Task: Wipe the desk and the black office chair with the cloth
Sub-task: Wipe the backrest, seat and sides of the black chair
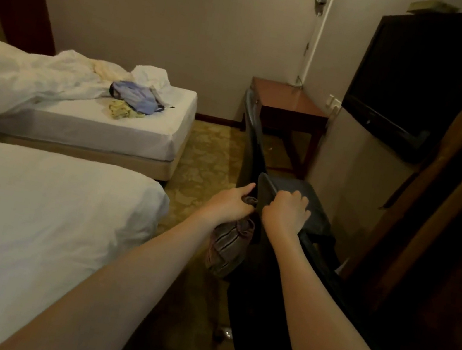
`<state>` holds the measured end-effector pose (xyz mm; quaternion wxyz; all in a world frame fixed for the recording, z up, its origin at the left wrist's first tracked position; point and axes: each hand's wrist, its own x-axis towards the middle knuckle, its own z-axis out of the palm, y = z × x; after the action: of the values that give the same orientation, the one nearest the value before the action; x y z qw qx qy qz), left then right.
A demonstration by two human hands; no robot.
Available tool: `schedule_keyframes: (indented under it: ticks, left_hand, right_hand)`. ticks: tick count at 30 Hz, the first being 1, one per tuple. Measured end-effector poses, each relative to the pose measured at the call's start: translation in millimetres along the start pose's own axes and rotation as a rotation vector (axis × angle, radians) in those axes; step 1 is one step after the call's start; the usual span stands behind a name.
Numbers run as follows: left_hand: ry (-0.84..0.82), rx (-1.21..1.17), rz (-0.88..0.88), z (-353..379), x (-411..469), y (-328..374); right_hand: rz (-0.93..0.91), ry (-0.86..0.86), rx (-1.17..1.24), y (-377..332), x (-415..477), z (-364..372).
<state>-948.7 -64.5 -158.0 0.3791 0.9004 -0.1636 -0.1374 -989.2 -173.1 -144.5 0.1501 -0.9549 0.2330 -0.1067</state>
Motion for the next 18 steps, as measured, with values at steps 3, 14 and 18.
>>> schedule_keyframes:
  ticks: [3,14,18]
  left_hand:
    - [0.004,-0.045,-0.008,-11.4,16.6,-6.7]
    - [-0.028,-0.089,0.016,-52.1,53.8,-46.8]
    - [-0.02,-0.078,0.032,-73.2,66.5,-53.5]
  right_hand:
    - [0.028,0.021,-0.024,-8.2,13.8,5.4]
    - [0.127,0.061,-0.054,-25.1,47.1,19.2]
    - [0.162,0.059,-0.098,-28.5,52.3,22.5]
